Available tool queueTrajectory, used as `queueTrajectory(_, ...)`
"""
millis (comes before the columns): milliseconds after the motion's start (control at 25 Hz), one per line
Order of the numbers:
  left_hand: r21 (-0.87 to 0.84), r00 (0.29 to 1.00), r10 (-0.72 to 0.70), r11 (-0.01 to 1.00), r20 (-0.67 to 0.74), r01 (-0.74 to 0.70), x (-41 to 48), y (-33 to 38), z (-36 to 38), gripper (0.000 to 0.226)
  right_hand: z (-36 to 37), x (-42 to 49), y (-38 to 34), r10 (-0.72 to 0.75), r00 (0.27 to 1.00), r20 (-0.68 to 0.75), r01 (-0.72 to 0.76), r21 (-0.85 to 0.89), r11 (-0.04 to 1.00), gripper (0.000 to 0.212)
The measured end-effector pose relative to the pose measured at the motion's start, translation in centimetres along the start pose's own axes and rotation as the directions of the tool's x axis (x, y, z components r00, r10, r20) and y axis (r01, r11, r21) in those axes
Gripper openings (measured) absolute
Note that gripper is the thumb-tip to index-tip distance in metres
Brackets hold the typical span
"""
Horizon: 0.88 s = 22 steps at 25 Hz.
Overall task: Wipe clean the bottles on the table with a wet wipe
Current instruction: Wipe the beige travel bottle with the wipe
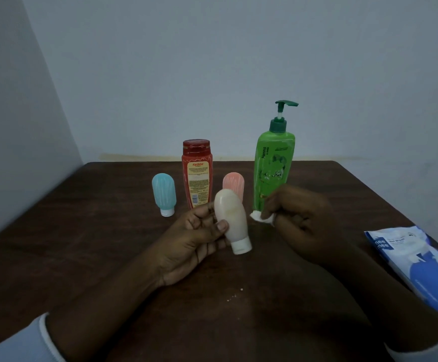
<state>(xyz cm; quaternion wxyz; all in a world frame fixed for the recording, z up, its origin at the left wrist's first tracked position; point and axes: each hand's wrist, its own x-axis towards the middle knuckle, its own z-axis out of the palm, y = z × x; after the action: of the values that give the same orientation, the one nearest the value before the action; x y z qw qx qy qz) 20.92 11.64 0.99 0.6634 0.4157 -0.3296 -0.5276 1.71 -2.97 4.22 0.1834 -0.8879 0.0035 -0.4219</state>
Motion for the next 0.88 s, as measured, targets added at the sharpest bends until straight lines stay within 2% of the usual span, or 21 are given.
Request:
queueTrajectory(160,0.108,0.997,0.042,0.994,-0.069,-0.034,-0.4,0.0,1.1,0.049,-1.5,-0.5,1.2,0.090,0.995,-0.044,-0.093,-0.073,0.993,0.017)
queueTrajectory(360,0.267,0.992,0.090,0.962,-0.092,-0.062,1.7,-1.4,3.4,0.040,-2.3,-1.7,2.2,0.210,0.968,0.137,-0.185,-0.172,0.968,0.013)
queueTrajectory(480,0.346,0.985,0.142,0.933,-0.097,-0.100,4.9,-3.5,5.3,0.037,-2.9,-2.2,3.5,0.325,0.908,0.266,-0.223,-0.352,0.909,0.019)
queueTrajectory(600,0.405,0.976,0.176,0.908,-0.128,-0.111,7.8,-5.8,7.1,0.035,-3.6,-2.5,4.8,0.485,0.842,0.234,-0.325,-0.497,0.804,0.027)
queueTrajectory(760,0.440,0.973,0.186,0.891,-0.136,-0.109,9.1,-7.0,7.9,0.035,-4.6,-3.1,6.1,0.591,0.790,0.164,-0.414,-0.568,0.712,0.033)
queueTrajectory(880,0.499,0.973,0.197,0.859,-0.122,-0.112,8.6,-7.0,7.3,0.040,-5.4,-3.1,6.5,0.670,0.716,0.197,-0.481,-0.556,0.677,0.031)
